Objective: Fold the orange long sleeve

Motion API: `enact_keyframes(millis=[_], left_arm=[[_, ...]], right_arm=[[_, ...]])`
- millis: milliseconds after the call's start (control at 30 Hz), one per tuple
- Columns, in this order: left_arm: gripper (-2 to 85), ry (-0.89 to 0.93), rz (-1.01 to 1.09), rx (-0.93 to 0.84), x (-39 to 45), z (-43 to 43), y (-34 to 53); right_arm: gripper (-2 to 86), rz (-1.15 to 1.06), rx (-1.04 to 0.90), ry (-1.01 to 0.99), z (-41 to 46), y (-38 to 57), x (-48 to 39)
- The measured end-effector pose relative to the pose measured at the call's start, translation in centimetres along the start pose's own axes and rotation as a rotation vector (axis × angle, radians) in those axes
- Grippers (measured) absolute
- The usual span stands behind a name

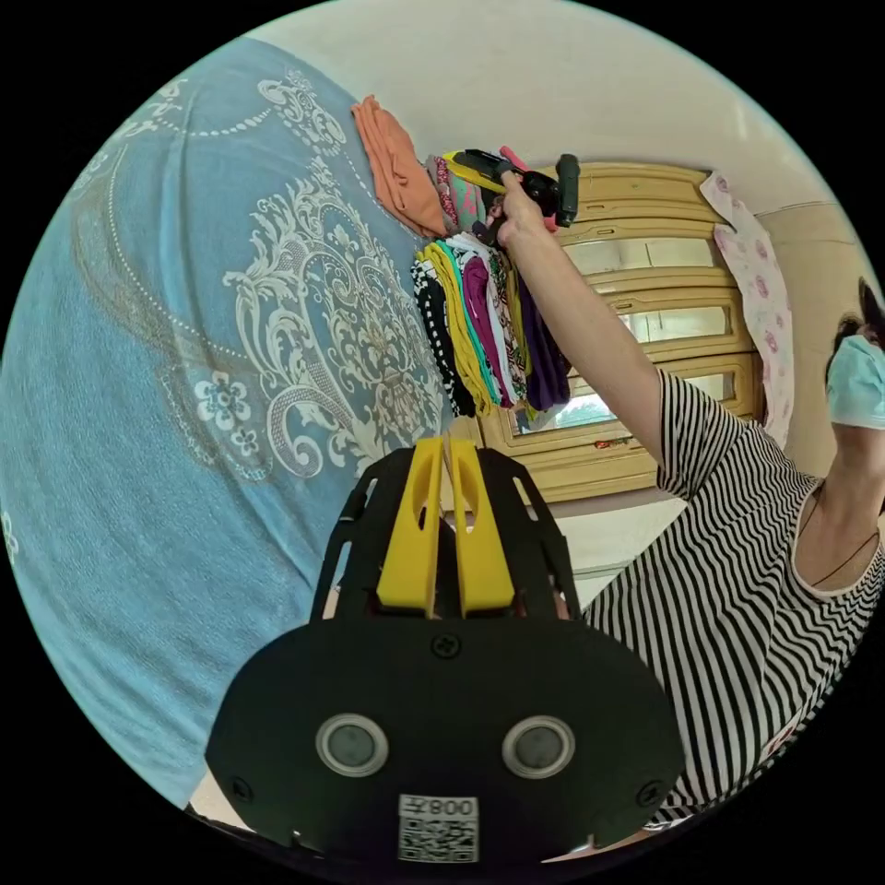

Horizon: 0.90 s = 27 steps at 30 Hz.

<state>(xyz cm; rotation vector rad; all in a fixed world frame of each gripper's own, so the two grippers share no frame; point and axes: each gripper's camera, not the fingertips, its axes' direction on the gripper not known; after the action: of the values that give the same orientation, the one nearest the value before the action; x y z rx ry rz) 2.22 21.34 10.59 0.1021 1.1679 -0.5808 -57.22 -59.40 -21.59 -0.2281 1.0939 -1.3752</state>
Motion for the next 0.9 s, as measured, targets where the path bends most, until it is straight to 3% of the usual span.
enact_keyframes(millis=[400,667,900], left_arm=[[0.5,0.070,-0.010,0.031,-8.6,-5.3,6.5],[0.3,0.106,-0.031,0.064,-12.5,-9.0,11.2],[0.4,0.125,0.000,0.118,-12.9,-14.2,15.5]], right_arm=[[7.3,0.040,-0.173,0.216,8.9,-11.8,-2.4],[2.8,0.190,-0.122,0.023,6.2,-12.1,-1.1],[1.7,0.075,-0.042,-0.151,-2.5,-8.3,-3.4]])
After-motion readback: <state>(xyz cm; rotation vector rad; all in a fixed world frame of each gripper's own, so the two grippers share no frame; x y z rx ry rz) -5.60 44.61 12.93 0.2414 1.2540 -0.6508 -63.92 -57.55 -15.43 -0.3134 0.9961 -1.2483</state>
